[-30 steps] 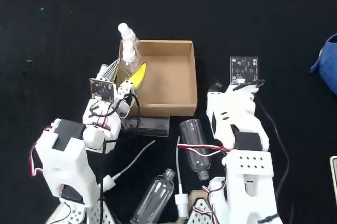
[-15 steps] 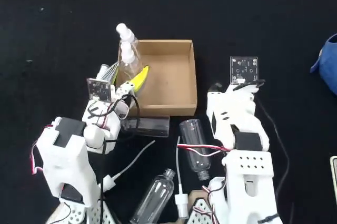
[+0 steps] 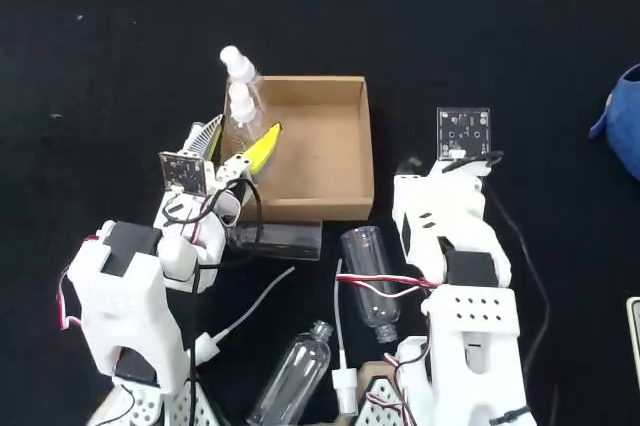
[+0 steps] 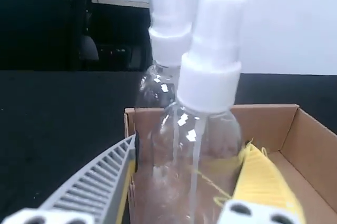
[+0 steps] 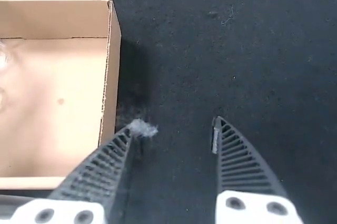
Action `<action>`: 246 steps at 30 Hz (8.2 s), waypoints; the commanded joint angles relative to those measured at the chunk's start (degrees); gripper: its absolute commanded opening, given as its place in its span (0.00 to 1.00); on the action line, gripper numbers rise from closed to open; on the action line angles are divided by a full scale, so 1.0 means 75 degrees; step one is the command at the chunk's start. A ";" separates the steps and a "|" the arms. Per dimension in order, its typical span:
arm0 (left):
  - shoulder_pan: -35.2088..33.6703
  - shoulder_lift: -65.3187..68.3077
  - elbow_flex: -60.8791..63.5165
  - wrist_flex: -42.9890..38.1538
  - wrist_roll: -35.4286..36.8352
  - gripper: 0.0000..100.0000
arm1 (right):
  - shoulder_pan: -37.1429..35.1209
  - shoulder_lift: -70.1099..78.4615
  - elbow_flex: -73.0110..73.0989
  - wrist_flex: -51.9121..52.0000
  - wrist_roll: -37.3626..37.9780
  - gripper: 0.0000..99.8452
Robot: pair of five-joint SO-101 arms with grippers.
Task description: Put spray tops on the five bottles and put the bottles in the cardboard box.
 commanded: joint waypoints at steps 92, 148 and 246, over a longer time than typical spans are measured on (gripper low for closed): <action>-0.0768 -0.7619 -0.2714 1.6903 -0.1008 0.20 | 0.0035 -0.0275 0.0158 -0.0434 -0.0047 0.19; -0.0147 -0.7232 -0.1213 1.5121 0.0176 0.03 | -0.1559 0.4308 -0.3171 0.0340 -0.1547 0.20; -0.0205 -0.7338 -0.1366 1.5941 0.0188 0.03 | -0.0973 0.4249 -0.2362 0.1477 -0.0985 0.02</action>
